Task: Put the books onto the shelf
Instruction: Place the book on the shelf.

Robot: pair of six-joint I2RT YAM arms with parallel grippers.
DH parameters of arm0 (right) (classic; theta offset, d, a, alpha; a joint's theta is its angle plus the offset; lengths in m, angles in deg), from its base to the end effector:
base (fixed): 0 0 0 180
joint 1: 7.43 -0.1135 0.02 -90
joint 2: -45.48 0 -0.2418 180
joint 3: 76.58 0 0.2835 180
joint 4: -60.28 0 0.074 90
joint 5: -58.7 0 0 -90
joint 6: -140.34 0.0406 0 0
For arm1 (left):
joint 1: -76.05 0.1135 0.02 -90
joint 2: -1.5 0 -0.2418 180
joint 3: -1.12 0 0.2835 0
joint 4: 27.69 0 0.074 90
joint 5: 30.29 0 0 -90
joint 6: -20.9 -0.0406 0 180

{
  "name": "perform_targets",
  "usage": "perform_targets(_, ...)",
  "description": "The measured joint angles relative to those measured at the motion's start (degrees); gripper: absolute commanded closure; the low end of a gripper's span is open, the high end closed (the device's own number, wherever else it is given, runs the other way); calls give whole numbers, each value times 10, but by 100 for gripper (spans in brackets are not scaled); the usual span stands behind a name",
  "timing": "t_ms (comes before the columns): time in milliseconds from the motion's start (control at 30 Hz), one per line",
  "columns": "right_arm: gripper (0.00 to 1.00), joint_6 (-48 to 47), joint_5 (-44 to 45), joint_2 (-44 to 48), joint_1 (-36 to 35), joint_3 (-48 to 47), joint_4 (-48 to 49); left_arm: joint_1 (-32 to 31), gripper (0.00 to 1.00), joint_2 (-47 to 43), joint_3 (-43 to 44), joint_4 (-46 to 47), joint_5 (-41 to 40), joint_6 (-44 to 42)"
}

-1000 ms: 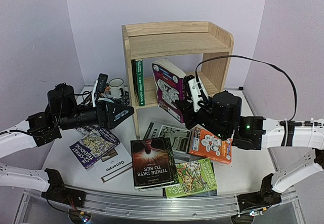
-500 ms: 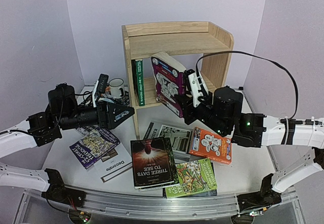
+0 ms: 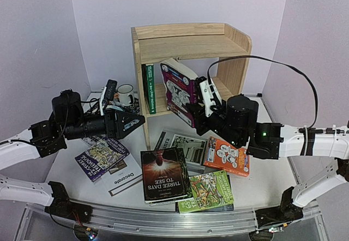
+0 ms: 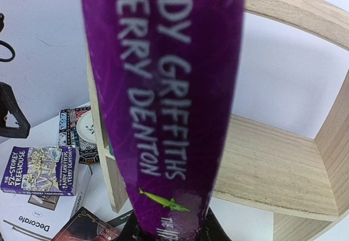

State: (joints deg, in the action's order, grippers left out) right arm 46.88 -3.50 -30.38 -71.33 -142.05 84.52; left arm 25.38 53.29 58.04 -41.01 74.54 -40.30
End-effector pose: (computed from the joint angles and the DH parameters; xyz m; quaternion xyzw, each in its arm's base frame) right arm 0.1694 0.3028 0.3232 -0.1746 0.6030 0.2566 0.7349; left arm 0.1598 -0.2115 0.3127 0.2251 0.7198 -0.4901 0.4370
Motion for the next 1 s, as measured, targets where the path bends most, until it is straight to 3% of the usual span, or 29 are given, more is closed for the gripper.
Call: perform_targets(1000, 100, 8, 3, -16, -1, 2, 20, 0, 1, 0, 0, 0, 1, 0)
